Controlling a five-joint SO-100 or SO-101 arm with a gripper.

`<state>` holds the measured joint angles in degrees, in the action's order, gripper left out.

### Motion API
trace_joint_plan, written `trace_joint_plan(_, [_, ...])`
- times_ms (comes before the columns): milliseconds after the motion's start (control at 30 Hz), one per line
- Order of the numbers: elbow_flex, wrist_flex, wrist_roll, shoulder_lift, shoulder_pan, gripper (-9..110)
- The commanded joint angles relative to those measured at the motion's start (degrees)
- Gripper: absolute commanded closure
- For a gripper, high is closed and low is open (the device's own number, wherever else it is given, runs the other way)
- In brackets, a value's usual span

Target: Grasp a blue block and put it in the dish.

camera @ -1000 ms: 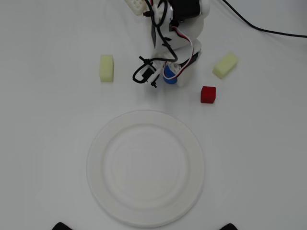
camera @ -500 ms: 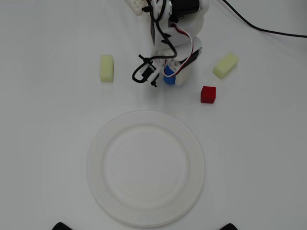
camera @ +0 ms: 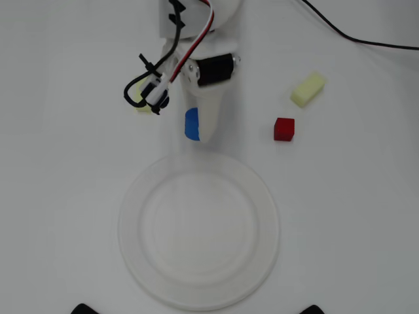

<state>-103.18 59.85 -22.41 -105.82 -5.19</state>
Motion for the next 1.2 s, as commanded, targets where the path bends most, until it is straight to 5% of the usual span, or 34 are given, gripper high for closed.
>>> trace_joint_plan(0, [9.1,-0.9,-0.2,4.6,0.6,101])
trace_joint_plan(733, [45.9,10.8,-1.1,45.4,0.4,101])
trace_joint_plan(867, [54.3,17.8,-1.4,48.5,-1.0,87])
trace_joint_plan(1000, [71.9,29.8,-1.0,54.7,-2.7,79])
trace_joint_plan(1133, [113.4,49.0,-2.5,72.2,-3.7,76])
trace_joint_plan(1167, [109.8,49.0,-2.9,69.9,-4.0,77])
